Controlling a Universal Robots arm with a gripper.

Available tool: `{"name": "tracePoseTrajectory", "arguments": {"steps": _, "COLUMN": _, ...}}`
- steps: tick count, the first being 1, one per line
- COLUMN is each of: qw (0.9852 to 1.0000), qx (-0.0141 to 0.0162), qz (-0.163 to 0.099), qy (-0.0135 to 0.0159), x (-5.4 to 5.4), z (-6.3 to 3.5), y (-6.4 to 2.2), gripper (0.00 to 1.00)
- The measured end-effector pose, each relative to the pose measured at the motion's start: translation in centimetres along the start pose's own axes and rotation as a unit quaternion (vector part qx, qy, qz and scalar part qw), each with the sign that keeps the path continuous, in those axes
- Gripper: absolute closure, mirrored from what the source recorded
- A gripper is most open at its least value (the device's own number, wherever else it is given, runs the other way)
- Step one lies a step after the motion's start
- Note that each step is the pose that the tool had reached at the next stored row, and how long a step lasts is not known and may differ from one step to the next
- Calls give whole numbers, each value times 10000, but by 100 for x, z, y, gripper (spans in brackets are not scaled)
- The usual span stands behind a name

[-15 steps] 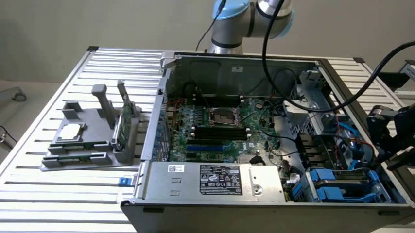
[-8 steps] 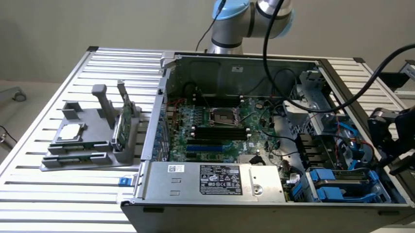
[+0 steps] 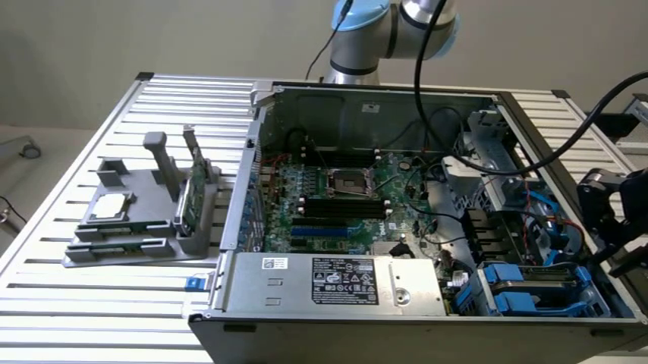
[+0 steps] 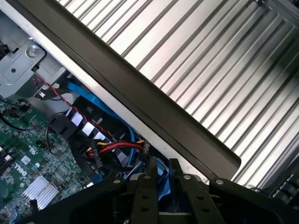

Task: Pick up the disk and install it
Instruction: 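Insert the first disk wire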

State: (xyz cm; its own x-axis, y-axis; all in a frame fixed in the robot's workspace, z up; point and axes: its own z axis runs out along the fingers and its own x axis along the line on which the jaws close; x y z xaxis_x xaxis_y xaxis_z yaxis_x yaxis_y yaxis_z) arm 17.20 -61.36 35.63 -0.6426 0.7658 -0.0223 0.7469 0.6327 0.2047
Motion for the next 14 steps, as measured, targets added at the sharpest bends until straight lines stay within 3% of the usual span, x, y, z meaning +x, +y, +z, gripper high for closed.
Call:
{"name": "tracePoseTrajectory", "arguments": {"steps": 2, "qw": 10000, "qx": 12, "qz": 9, "qy": 8, "x": -16, "z": 6, "y": 19, "gripper": 76}}
{"name": "tracePoseTrajectory", "arguments": {"steps": 3, "qw": 10000, "qx": 49, "qz": 16, "qy": 38, "x": -20, "z": 9, "y": 21, "gripper": 76}}
{"name": "tracePoseTrajectory", "arguments": {"steps": 5, "qw": 9998, "qx": 167, "qz": 41, "qy": 134, "x": -23, "z": 10, "y": 20, "gripper": 76}}
{"name": "tracePoseTrajectory", "arguments": {"steps": 7, "qw": 9992, "qx": 305, "qz": 71, "qy": 246, "x": -23, "z": 12, "y": 19, "gripper": 76}}
{"name": "tracePoseTrajectory", "arguments": {"steps": 12, "qw": 9964, "qx": 649, "qz": 167, "qy": 522, "x": -23, "z": 14, "y": 18, "gripper": 76}}
{"name": "tracePoseTrajectory", "arguments": {"steps": 13, "qw": 9957, "qx": 703, "qz": 195, "qy": 563, "x": -22, "z": 15, "y": 19, "gripper": 76}}
{"name": "tracePoseTrajectory", "arguments": {"steps": 14, "qw": 9953, "qx": 735, "qz": 228, "qy": 586, "x": -20, "z": 19, "y": 20, "gripper": 76}}
